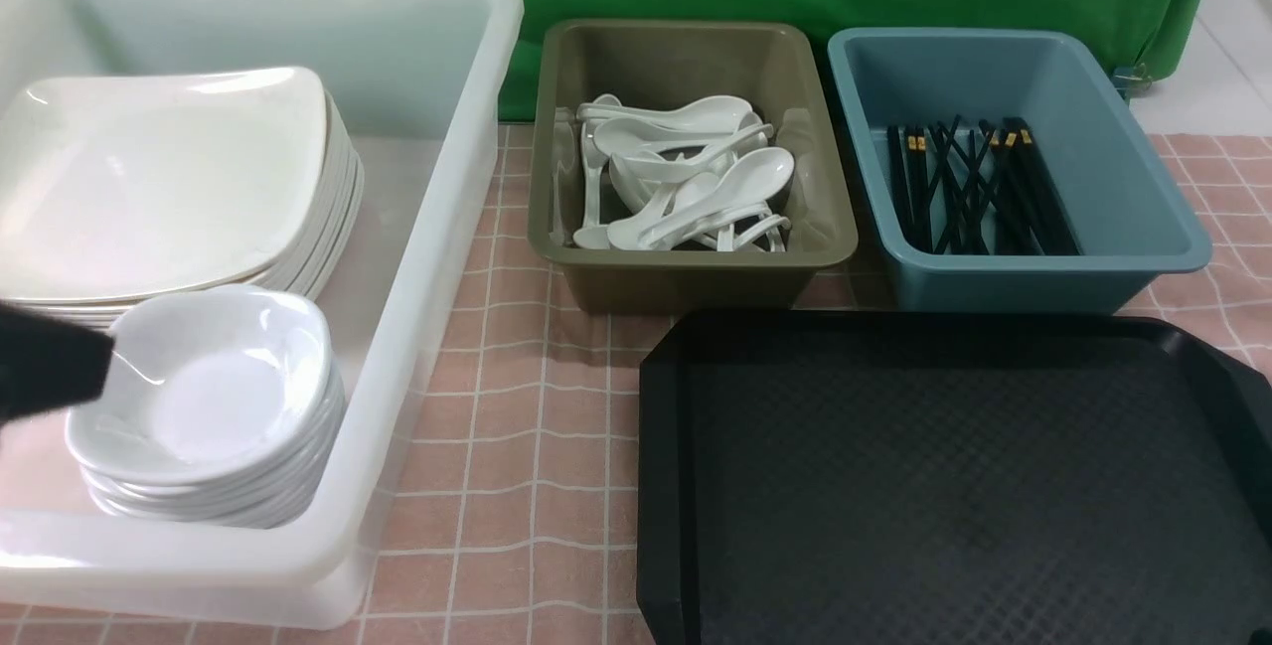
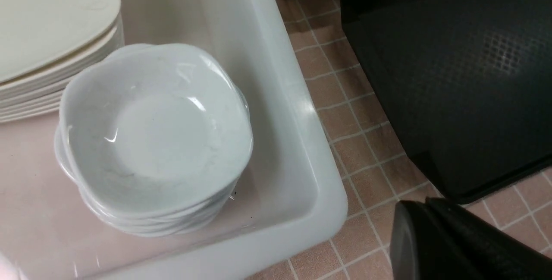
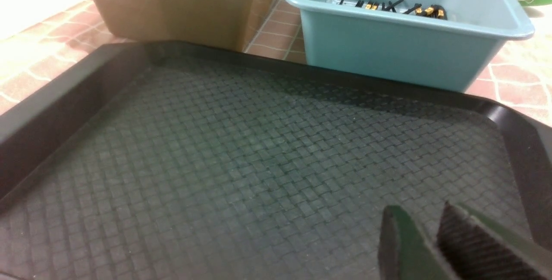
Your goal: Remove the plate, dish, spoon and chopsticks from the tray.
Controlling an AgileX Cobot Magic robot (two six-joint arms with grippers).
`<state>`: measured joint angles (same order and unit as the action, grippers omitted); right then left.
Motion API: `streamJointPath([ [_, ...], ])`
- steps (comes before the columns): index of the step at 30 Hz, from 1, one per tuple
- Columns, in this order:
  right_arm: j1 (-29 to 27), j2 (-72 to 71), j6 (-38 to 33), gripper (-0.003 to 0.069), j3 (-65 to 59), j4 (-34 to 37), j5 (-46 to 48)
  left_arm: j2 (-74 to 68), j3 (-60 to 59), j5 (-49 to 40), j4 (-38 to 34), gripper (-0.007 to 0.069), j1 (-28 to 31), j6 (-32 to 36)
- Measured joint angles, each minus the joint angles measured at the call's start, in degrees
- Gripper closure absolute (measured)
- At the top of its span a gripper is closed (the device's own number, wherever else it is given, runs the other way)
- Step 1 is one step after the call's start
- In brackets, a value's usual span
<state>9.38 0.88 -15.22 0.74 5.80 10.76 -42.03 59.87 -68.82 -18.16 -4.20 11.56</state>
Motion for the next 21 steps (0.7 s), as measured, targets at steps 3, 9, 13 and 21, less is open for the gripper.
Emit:
streamJointPath([
  [3, 0.0, 0.0, 0.0, 0.0462, 0.0, 0.0, 0.0, 7.42, -5.43, 5.68, -0.94, 0.0628, 0.0, 0.86],
  [9, 0.0, 0.0, 0.13, 0.0456, 0.0, 0.0, 0.0, 22.74, -21.08, 30.01, -9.86, 0.0628, 0.0, 1.13],
  [13, 0.0, 0.0, 0.13, 0.0452, 0.0, 0.0, 0.0, 28.04, -28.01, 41.32, -15.83, 0.0628, 0.0, 1.13],
  [21, 0.0, 0.0, 0.13, 0.0438, 0.0, 0.0, 0.0, 29.64, -34.72, 43.7, -9.93, 0.0628, 0.0, 1.13],
])
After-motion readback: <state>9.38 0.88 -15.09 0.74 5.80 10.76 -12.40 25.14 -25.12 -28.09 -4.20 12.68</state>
